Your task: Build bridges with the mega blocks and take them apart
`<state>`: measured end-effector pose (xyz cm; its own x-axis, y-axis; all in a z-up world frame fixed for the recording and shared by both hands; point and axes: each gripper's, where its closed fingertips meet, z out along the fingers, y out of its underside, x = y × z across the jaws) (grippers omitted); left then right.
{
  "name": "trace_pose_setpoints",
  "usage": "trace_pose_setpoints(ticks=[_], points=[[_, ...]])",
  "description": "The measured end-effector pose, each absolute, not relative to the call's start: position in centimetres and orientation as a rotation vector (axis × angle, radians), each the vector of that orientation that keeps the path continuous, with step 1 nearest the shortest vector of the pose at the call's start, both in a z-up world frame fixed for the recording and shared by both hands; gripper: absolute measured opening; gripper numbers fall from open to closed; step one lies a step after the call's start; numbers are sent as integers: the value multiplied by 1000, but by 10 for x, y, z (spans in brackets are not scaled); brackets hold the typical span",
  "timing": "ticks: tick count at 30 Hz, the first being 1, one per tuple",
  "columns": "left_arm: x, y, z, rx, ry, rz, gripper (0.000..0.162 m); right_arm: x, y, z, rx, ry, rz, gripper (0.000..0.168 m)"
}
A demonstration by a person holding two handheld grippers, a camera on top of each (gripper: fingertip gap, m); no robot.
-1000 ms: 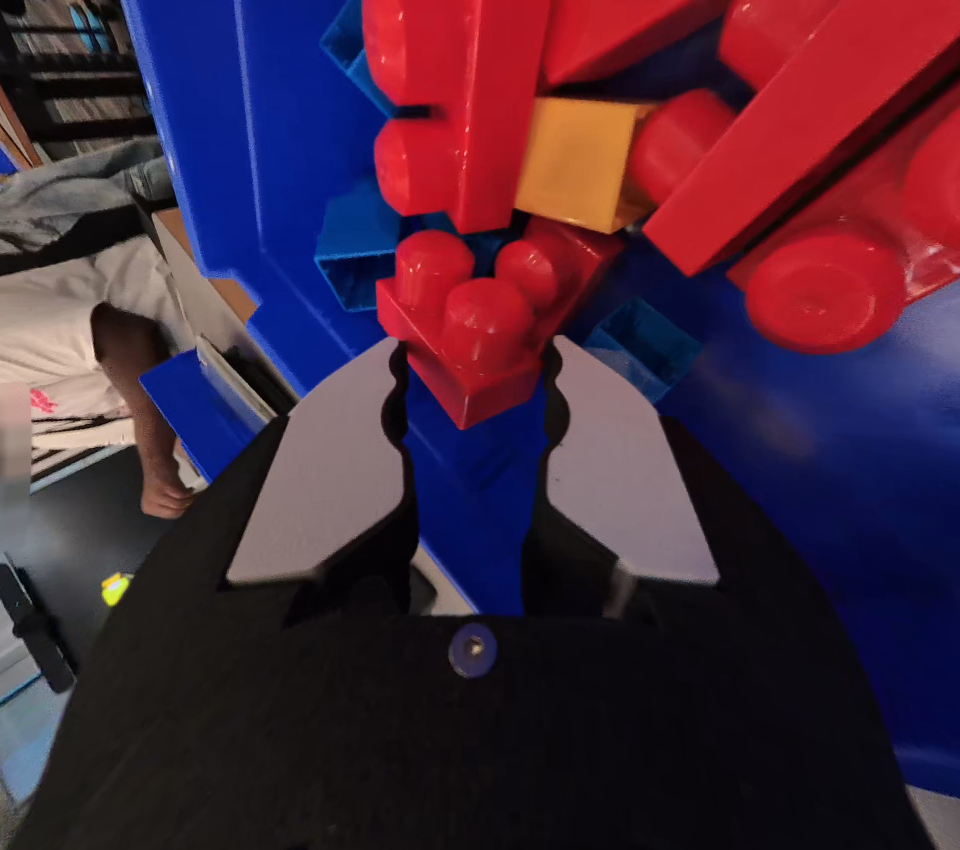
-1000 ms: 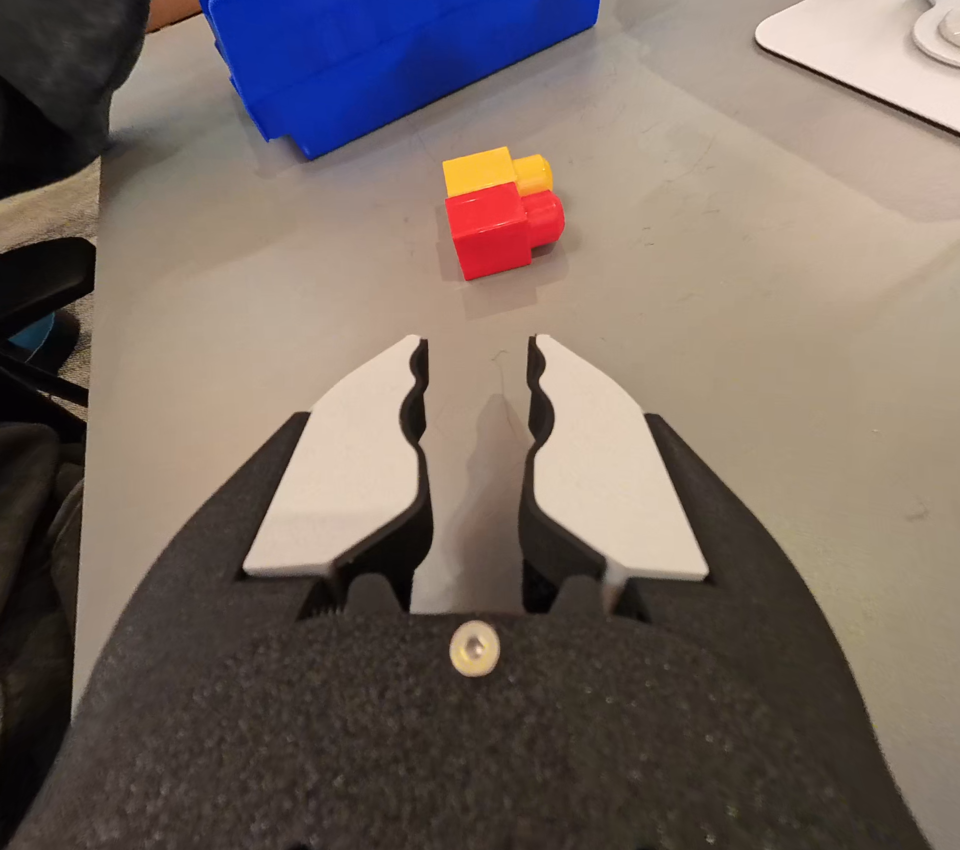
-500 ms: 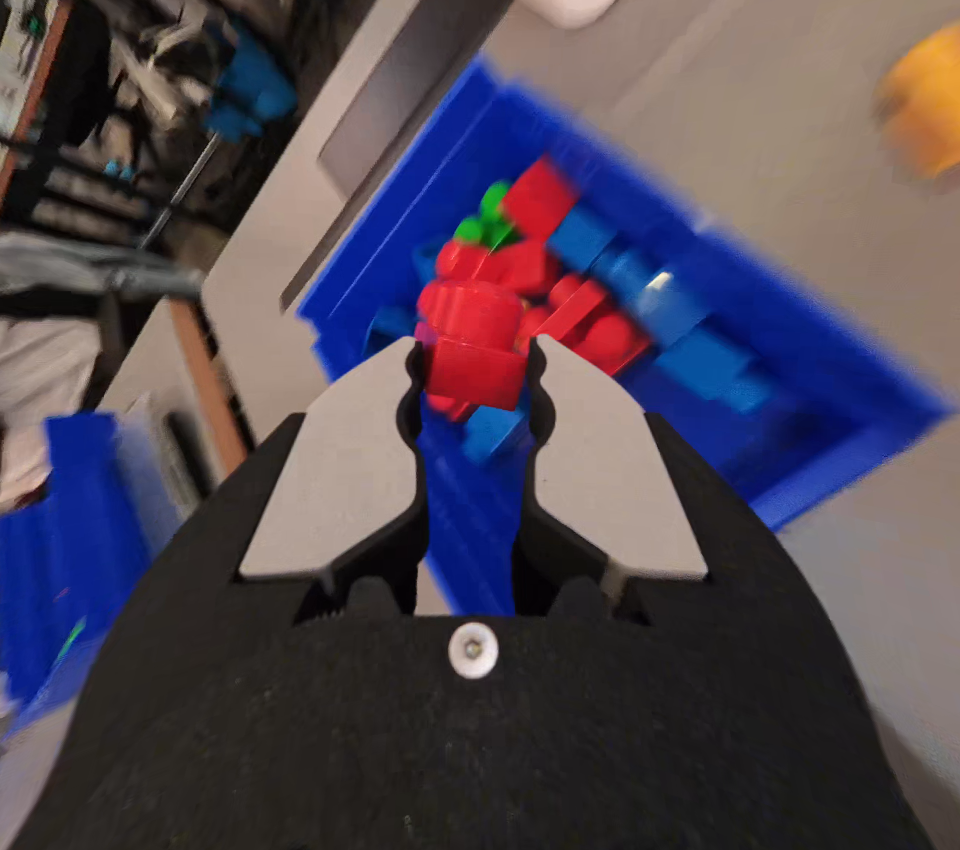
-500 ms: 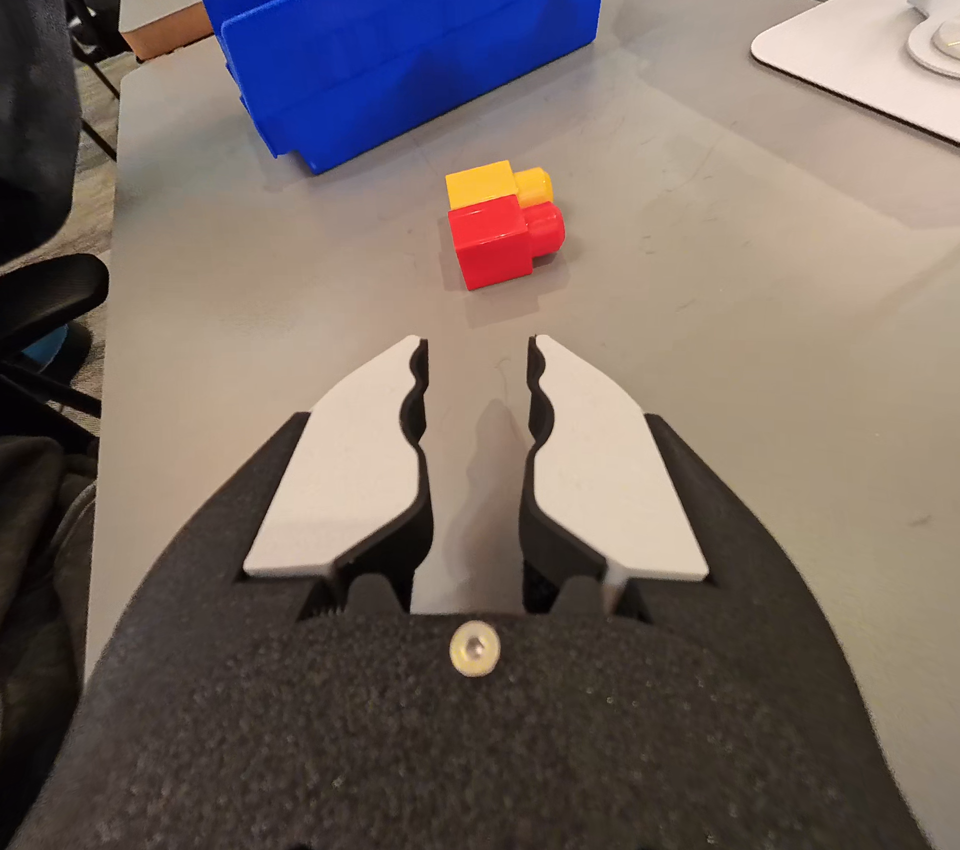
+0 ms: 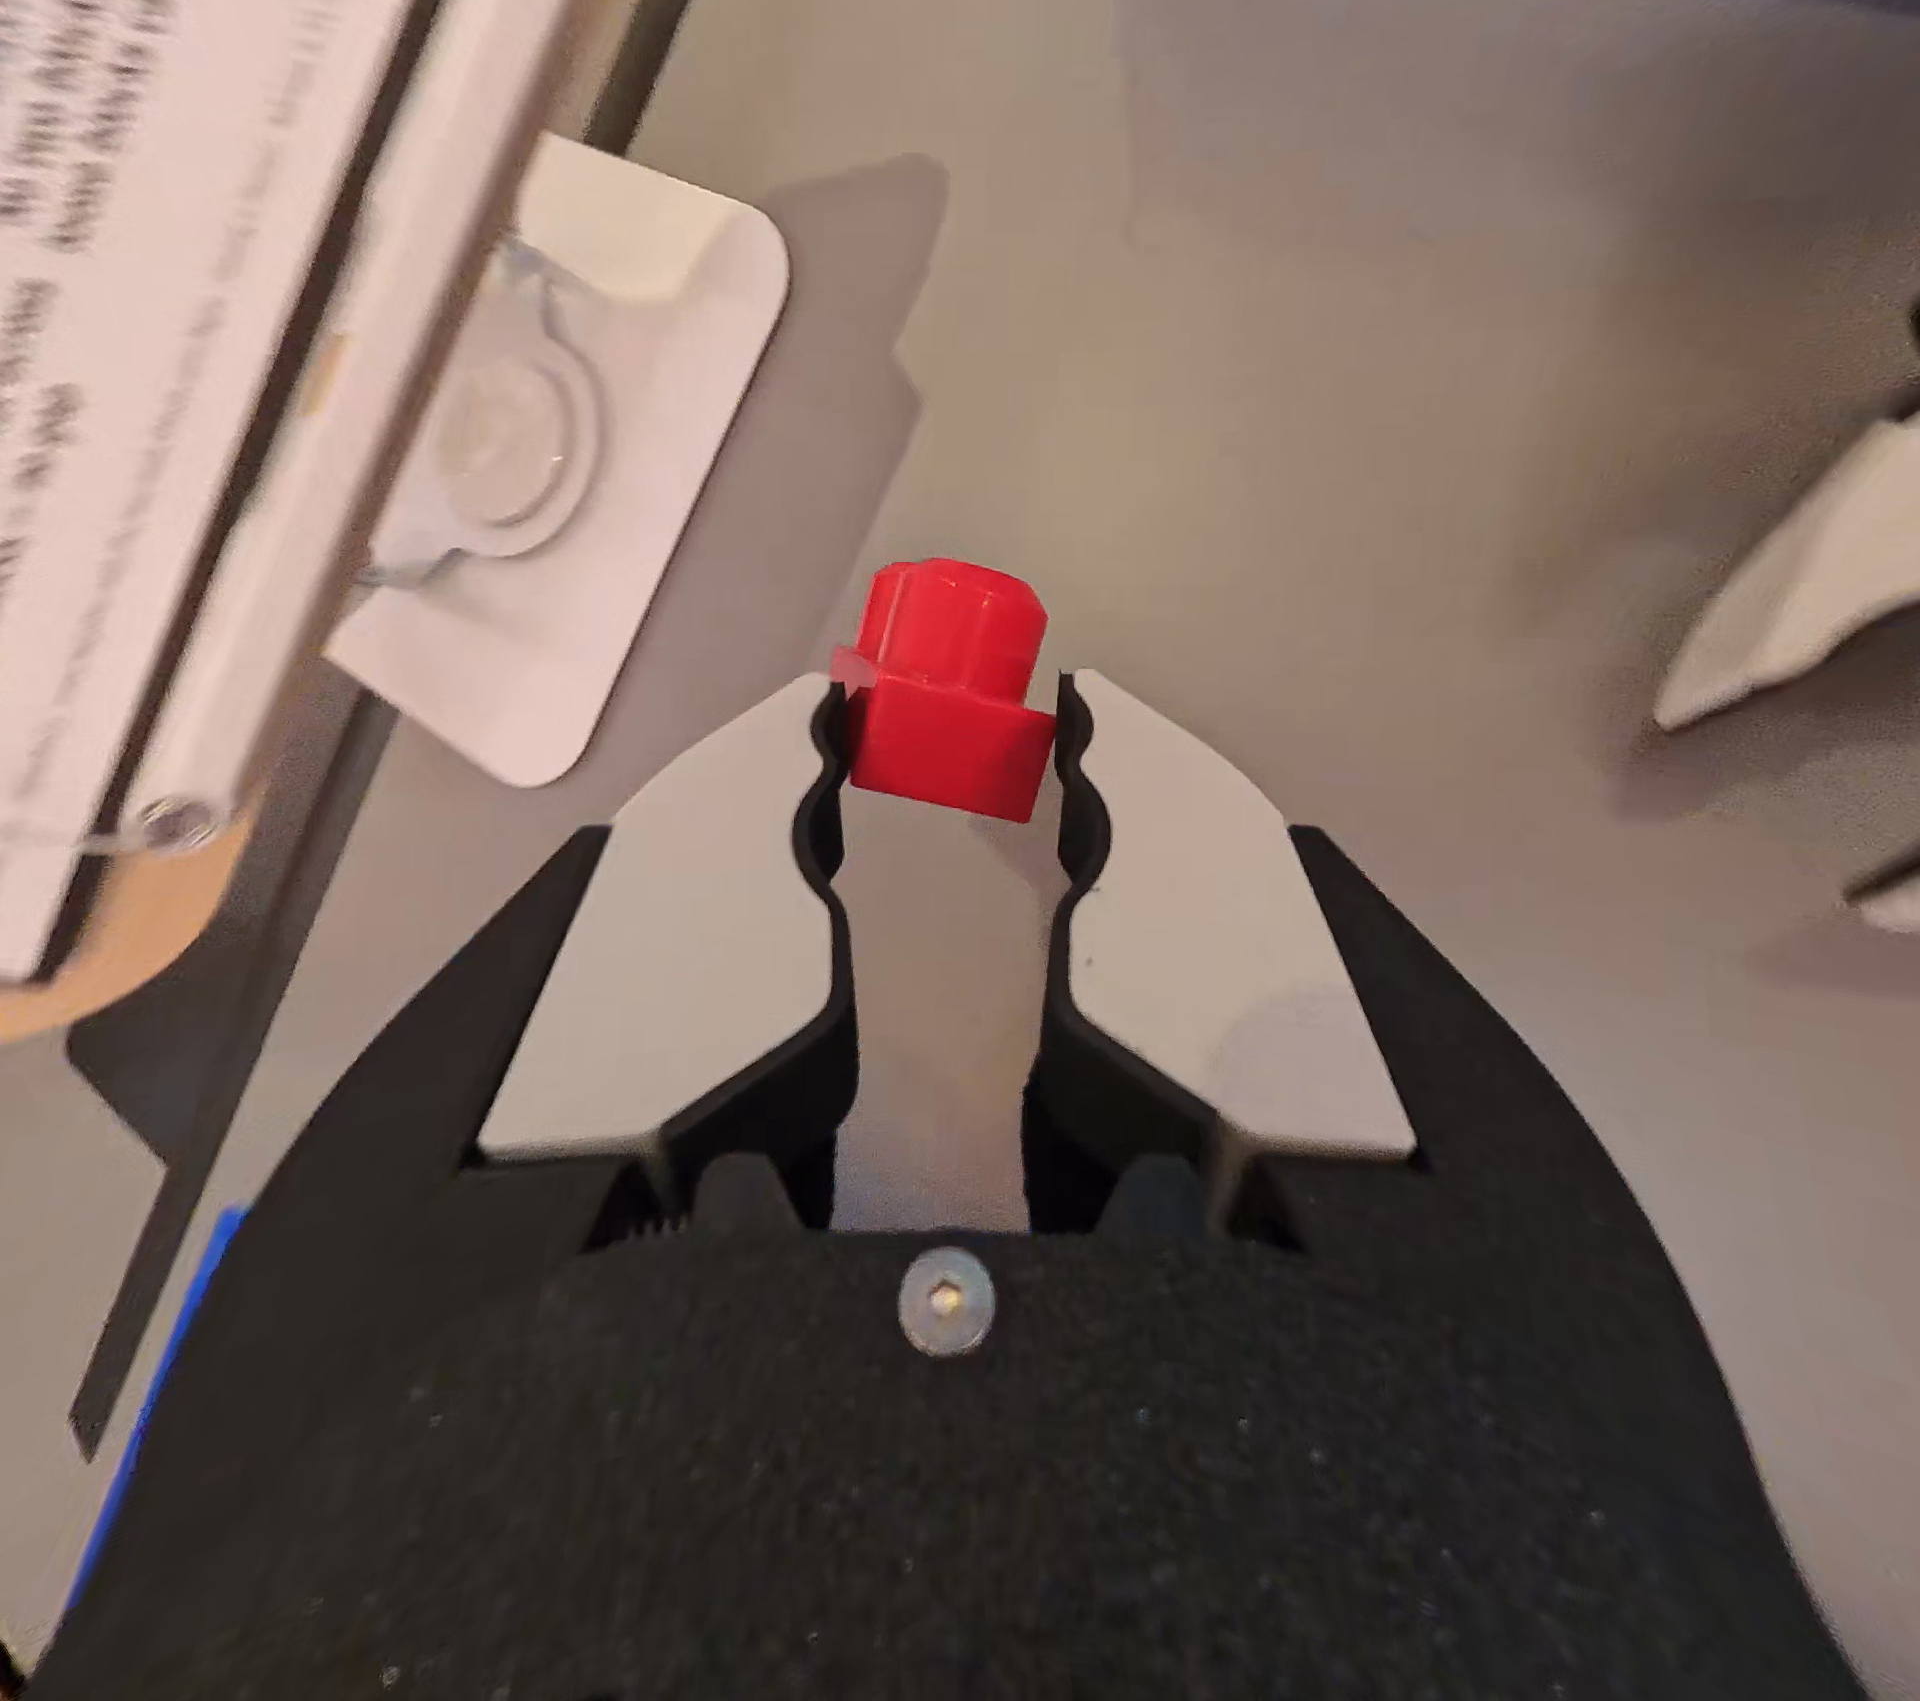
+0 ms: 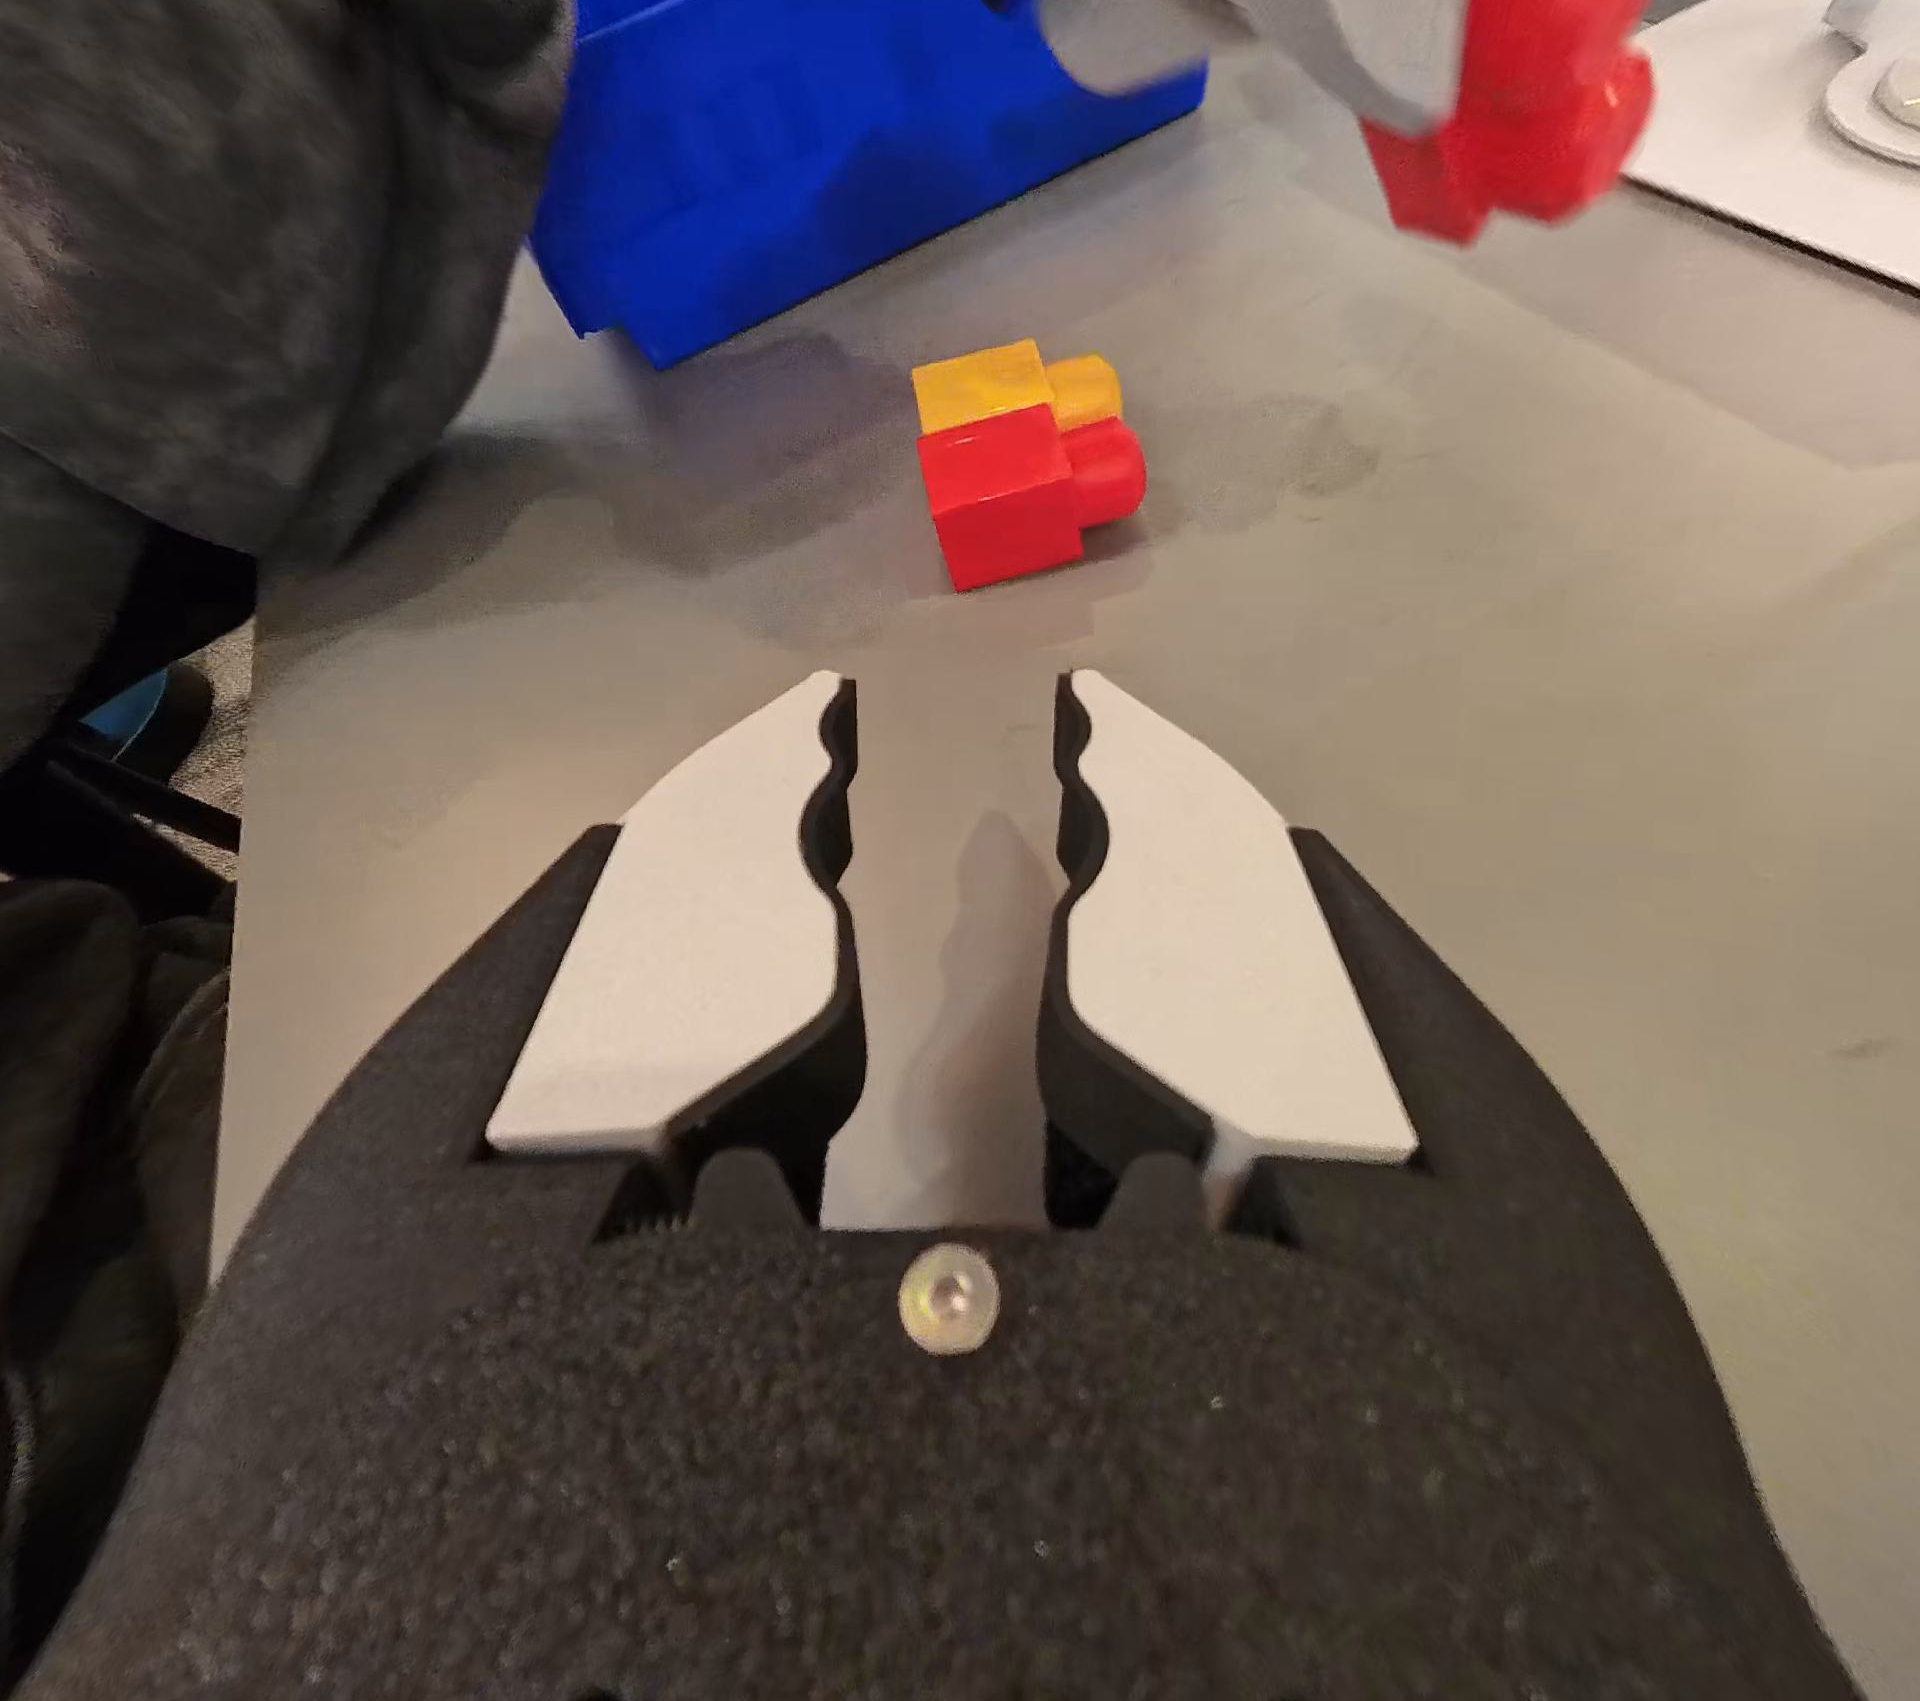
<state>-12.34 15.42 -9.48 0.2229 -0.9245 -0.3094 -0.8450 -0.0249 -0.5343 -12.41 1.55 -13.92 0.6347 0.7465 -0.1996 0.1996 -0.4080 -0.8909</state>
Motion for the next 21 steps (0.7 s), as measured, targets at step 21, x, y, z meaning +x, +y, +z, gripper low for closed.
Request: trace_pose_setpoints(ticks=[21], points=[[-107, 128, -155, -1959, 1620, -105, 60, -126, 13, -135, -1925, -753, 788, 36]])
